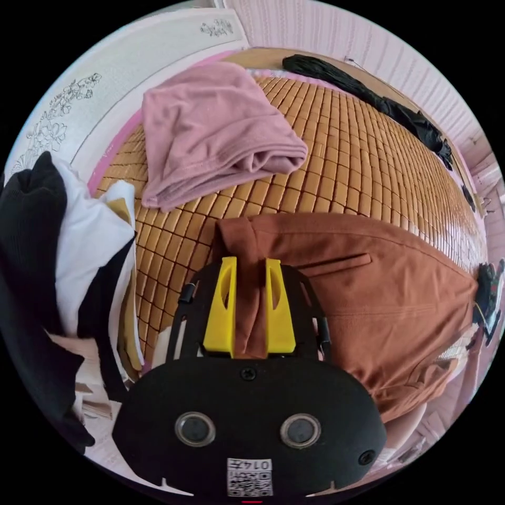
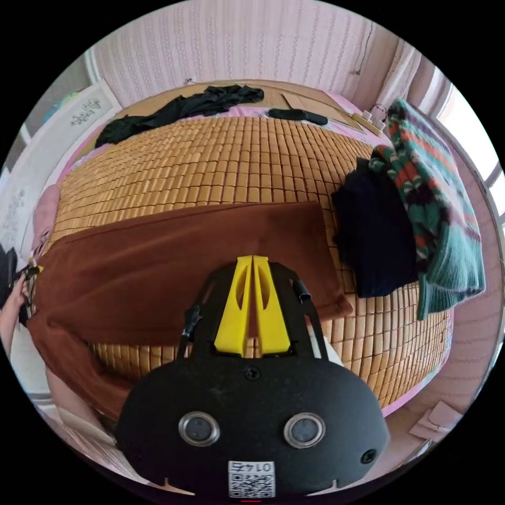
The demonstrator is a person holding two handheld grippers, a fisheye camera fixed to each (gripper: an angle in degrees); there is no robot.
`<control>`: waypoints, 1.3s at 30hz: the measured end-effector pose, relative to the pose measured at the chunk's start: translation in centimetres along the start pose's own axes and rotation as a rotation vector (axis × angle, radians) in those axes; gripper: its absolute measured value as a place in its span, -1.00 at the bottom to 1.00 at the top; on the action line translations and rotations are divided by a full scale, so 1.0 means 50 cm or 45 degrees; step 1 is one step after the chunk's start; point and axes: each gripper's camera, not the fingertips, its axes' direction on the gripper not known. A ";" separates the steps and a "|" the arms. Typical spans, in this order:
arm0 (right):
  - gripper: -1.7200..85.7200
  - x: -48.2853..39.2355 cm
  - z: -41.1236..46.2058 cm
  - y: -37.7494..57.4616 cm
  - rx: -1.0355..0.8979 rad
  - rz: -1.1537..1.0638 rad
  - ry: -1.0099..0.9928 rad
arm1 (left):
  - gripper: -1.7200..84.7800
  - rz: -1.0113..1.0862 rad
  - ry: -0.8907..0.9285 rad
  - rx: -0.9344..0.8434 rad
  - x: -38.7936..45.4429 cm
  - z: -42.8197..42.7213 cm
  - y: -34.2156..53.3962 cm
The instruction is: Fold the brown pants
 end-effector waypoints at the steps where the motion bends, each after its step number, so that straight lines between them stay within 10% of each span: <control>1: -0.97 0.011 -0.044 0.059 0.078 -0.034 -0.024 | -0.74 0.001 0.008 -0.013 -0.015 -0.009 0.003; 10: -0.65 0.193 -0.121 0.593 -0.136 0.565 -0.015 | -0.75 0.251 0.230 0.250 -0.108 -0.244 0.276; 19: -0.61 0.259 -0.103 0.775 0.062 1.047 -0.202 | -0.64 -0.256 0.412 0.189 -0.346 -0.256 0.660; 24: -0.88 0.236 -0.094 0.742 0.086 0.969 -0.625 | -0.61 -0.538 0.483 0.167 -0.424 -0.223 0.723; 33: -0.92 0.159 -0.247 0.636 0.200 0.530 -0.553 | -0.95 -0.542 0.657 0.028 -0.473 -0.246 0.684; 39: -0.83 0.086 -0.149 0.655 -0.138 0.550 -0.270 | -0.95 -0.330 0.623 0.130 -0.508 -0.352 0.786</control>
